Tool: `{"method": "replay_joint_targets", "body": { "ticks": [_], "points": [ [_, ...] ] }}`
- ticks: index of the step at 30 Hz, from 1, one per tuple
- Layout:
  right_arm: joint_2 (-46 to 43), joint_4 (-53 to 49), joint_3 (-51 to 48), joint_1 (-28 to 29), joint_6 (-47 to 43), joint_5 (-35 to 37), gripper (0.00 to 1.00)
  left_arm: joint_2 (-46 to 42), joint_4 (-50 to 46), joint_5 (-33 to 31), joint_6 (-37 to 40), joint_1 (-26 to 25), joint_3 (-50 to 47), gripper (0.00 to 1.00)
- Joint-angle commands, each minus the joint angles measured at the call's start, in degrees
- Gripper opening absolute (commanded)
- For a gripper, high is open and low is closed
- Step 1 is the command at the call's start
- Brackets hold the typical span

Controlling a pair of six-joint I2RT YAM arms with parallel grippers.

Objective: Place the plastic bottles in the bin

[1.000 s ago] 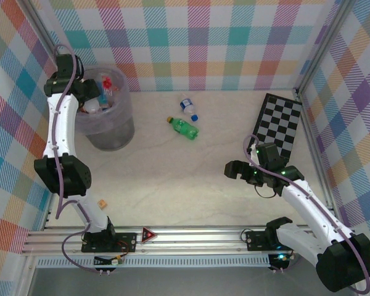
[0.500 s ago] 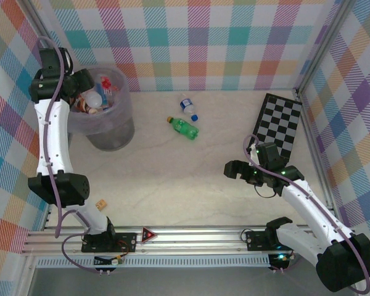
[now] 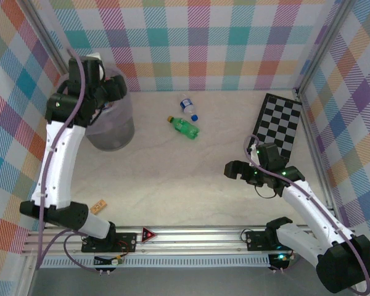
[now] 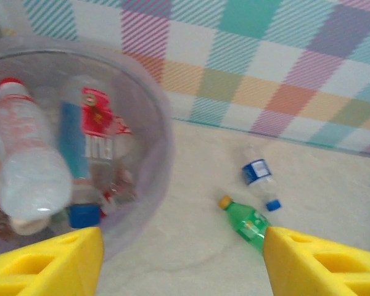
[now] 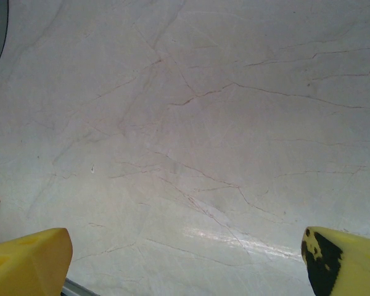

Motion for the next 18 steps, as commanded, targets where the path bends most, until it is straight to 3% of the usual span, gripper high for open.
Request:
{"method": "replay_joint_targets", "body": {
  "ticks": [1,7,12,18],
  "points": [
    [-0.7,-1.1,1.3,-0.3,0.1,0.9,0.95,-2.1,4.9,-4.3,-4.5,-5.7,-5.2,0.68],
    [-0.7,-1.2,1.9,-0.3,0.2,0.9,0.95,0.4,13.1,-5.4,-13.1,-14.8,-14.6,0.71],
    [-1.7,-2.1,2.0,-0.4,0.1,1.6,0.95,5.3,27.8,-0.2,-26.4,-16.2,-24.9,0.74],
    [-3.3,-3.4,1.5,-0.4,0.0,1.8,0.96,16.0,34.5,2.2,-35.2,-16.4,-25.4,0.78]
  ]
}}
